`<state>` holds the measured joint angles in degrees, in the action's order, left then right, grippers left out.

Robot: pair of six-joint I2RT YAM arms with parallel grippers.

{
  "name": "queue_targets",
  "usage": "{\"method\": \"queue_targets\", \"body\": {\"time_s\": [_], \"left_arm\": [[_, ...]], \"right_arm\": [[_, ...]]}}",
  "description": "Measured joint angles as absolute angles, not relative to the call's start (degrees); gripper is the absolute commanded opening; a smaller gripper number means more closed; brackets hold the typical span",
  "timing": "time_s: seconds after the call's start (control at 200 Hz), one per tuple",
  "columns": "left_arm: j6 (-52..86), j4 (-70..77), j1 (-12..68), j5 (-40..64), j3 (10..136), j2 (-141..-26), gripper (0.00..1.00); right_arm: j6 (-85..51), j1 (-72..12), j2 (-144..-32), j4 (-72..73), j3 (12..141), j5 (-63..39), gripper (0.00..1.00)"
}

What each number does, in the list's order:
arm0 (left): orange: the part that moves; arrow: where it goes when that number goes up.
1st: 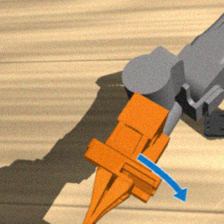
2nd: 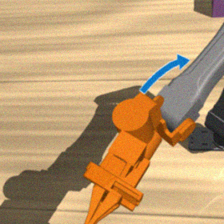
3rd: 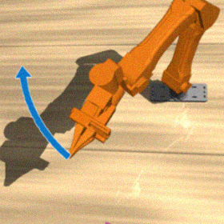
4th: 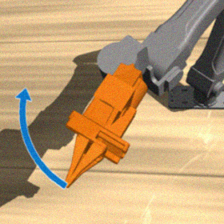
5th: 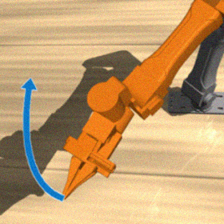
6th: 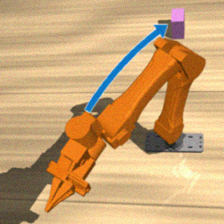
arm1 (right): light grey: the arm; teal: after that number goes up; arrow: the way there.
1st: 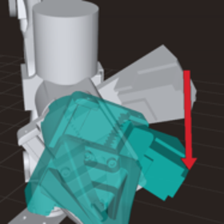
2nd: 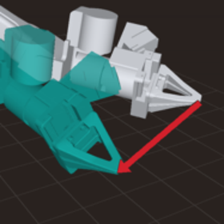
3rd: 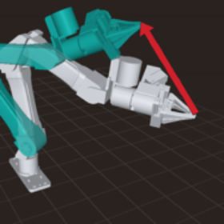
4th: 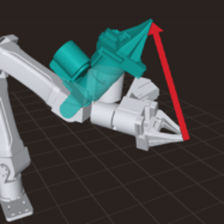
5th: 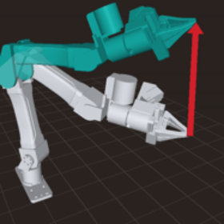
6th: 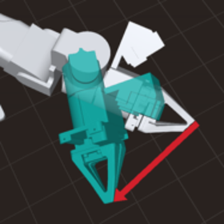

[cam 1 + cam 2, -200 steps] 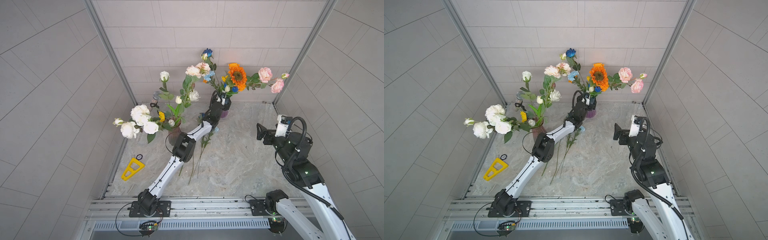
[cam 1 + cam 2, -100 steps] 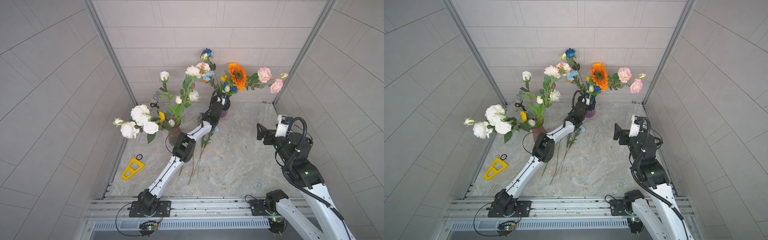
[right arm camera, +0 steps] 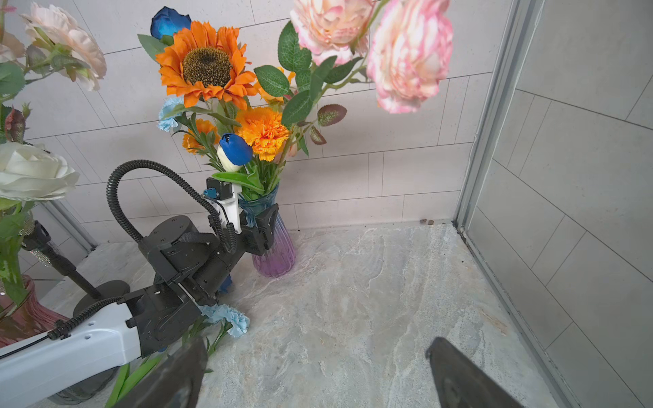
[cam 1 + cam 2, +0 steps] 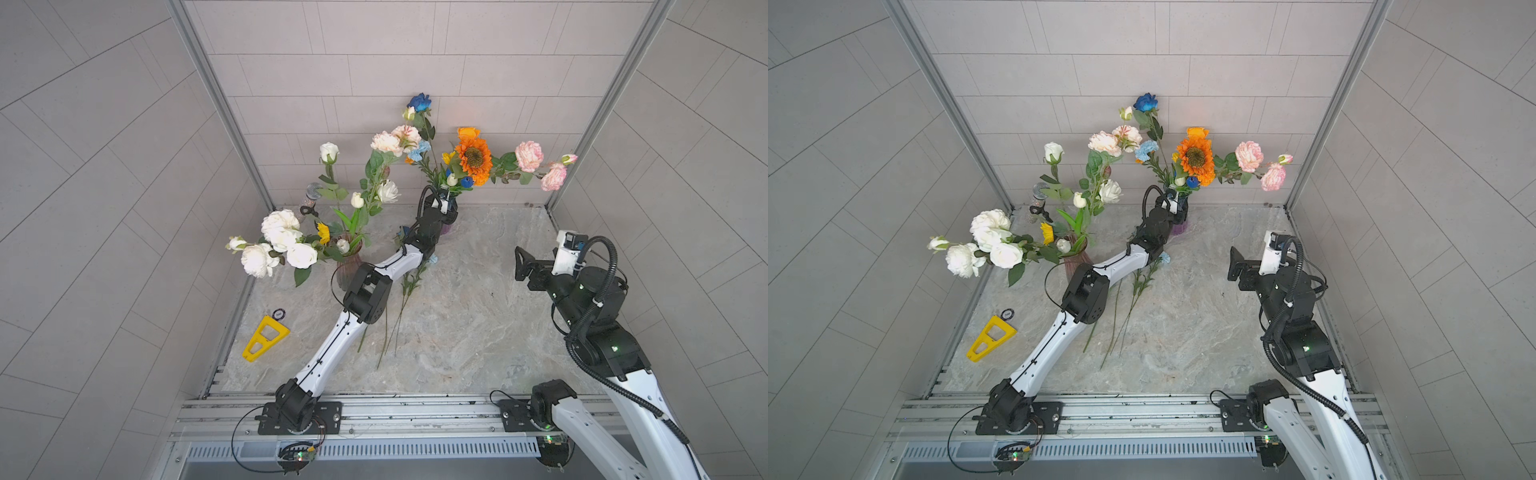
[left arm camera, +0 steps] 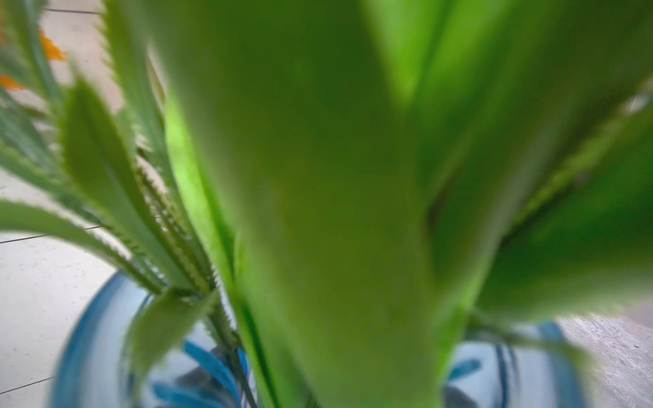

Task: Pick out blue flowers from the vase
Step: Move the vase to the center of the board.

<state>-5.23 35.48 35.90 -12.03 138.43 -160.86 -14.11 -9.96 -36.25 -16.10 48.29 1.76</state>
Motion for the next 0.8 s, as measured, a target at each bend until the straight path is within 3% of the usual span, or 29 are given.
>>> {"method": "queue_targets", "body": {"time_s": [0.305,0.796], "left_arm": [[-3.3,37.2,36.2,-11.8,131.9,-157.0,0.54],[-2.8,45.7,41.9,-11.2,104.8,-141.7,0.54]], "right_arm": [[-14.1,-10.0,-36.0,-16.1,48.3,1.8,0.99],[-13.5,-9.9,-36.5,-17.8,52.1,1.5,0.99]]}}
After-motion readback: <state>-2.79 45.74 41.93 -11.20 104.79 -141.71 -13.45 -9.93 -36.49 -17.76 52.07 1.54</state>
